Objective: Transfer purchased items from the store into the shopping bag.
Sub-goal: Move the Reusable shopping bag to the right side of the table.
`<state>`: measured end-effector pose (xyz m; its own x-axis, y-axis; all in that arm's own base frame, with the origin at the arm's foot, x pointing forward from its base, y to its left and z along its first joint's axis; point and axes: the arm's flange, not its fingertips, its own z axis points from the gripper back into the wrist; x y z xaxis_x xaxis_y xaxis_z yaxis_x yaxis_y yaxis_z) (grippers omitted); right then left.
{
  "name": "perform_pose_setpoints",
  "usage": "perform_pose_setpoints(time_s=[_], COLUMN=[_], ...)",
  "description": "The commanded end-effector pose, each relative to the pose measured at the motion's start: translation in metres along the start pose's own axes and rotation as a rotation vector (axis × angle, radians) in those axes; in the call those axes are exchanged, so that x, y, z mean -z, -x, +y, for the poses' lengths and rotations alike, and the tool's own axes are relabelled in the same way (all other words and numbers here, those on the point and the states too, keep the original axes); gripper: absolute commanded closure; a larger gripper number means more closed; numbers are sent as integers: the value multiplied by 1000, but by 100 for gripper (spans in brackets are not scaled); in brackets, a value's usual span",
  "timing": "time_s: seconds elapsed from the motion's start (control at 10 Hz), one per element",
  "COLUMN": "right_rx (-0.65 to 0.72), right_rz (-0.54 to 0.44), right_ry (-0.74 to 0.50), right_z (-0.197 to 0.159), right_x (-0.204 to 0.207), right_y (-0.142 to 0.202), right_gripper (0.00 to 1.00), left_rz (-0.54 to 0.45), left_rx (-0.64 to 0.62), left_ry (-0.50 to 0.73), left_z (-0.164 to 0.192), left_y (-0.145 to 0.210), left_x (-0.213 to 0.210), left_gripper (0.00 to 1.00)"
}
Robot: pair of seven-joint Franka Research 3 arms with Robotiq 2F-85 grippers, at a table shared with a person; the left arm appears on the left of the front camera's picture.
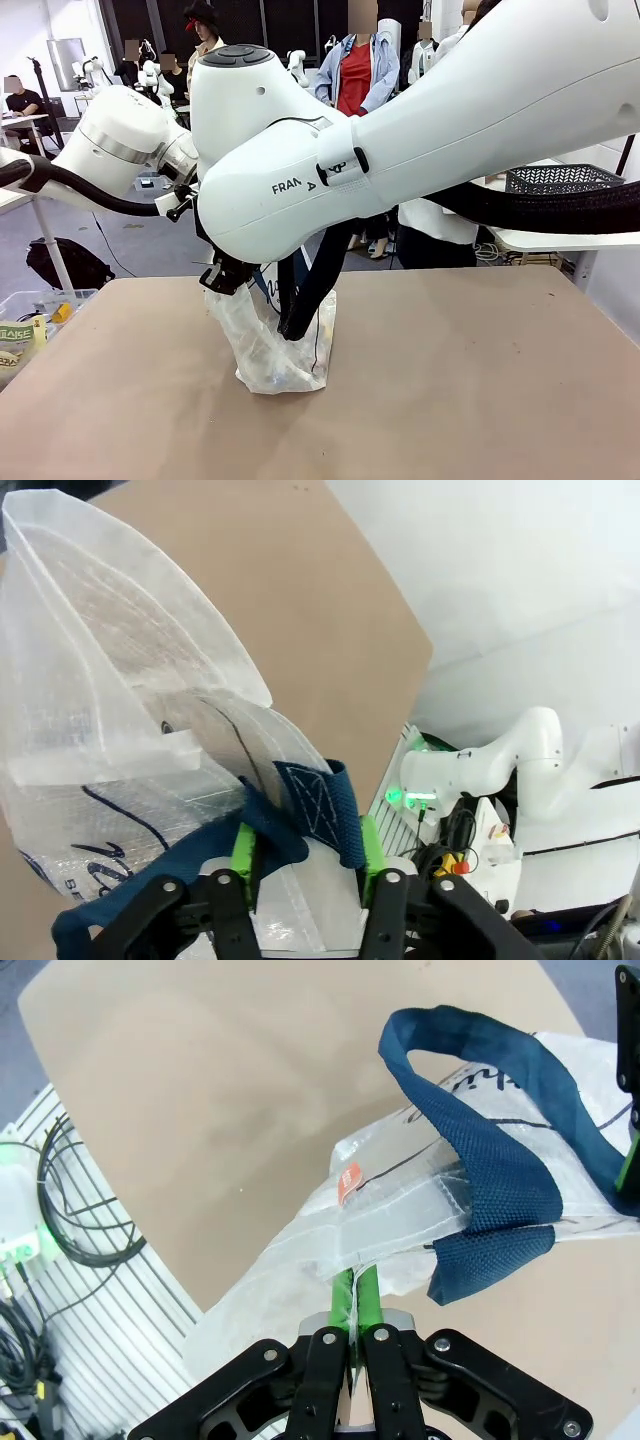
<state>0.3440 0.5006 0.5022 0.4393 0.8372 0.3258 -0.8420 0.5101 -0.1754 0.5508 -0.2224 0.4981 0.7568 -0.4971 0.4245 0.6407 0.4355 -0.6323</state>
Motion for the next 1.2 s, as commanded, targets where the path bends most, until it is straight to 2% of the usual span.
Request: perform_pose_setpoints(time_s=[0.0, 0.8, 0.9, 1.0, 1.1], right_rx=[2, 15, 18, 18, 18], right_rz=[-7, -10, -38, -29, -24], right_ry=[-1, -8, 0, 3, -8], right_z=[2, 1, 0, 0, 0], right_x=[3, 3, 3, 2, 0], right_y=[-6, -5, -4, -4, -3], right_gripper=[100, 100, 100, 94, 75], left_rz=[8, 21, 25, 26, 27], left_rx=[-23, -34, -36, -38, -36], left_ry=[-32, -46, -46, -46, -48], left_z=[-6, -6, -6, -6, -6], left_y=[5, 3, 3, 2, 2], left_x=[5, 7, 7, 8, 8], left_gripper=[100, 100, 100, 100, 100])
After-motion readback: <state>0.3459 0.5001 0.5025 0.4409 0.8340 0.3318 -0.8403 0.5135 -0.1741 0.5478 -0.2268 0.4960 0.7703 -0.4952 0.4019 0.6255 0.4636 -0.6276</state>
